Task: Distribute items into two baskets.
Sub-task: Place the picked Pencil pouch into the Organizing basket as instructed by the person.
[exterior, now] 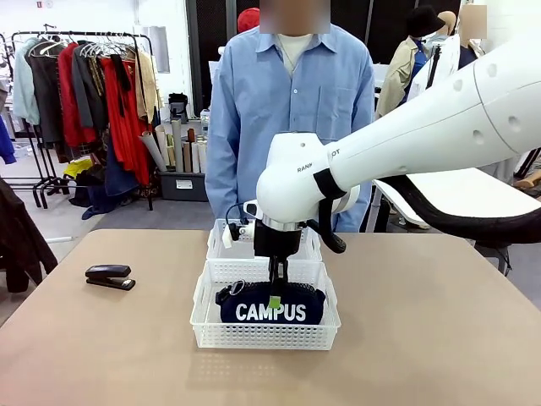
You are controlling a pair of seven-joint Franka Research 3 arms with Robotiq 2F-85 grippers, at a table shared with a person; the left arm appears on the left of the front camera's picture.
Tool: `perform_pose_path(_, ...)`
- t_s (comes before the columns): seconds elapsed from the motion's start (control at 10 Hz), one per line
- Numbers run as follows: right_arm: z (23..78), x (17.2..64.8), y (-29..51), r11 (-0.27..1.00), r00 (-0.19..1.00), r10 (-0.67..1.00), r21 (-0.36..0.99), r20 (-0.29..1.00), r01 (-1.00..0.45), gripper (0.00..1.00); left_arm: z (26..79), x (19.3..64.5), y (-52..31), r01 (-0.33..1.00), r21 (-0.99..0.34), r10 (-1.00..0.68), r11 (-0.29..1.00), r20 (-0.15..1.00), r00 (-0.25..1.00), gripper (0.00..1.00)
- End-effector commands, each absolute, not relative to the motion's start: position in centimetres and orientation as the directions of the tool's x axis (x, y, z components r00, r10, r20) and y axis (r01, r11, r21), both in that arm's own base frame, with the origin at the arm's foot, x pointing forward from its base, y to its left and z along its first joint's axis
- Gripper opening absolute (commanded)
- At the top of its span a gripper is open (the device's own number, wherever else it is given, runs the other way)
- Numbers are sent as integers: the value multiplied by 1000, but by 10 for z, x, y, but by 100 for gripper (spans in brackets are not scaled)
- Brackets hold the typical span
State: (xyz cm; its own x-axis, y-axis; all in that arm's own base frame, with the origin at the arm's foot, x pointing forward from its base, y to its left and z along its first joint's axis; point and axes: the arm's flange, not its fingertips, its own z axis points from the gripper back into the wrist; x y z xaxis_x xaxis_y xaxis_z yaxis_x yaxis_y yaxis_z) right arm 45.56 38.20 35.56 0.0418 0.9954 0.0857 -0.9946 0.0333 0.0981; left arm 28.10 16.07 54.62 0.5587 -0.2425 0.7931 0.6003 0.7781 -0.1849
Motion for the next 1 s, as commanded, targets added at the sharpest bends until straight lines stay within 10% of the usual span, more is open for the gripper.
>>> perform_pose_path(0.0, 369, 453, 372, 14, 20, 995, 69, 99, -998, 100, 546, 281, 161, 615, -179, -248, 768, 802, 544, 100)
perform_pose_path(0.9, 412, 453, 361, 58, 61, 995, 42, 80, -997, 100, 546, 281, 161, 615, -179, -248, 768, 802, 544, 100)
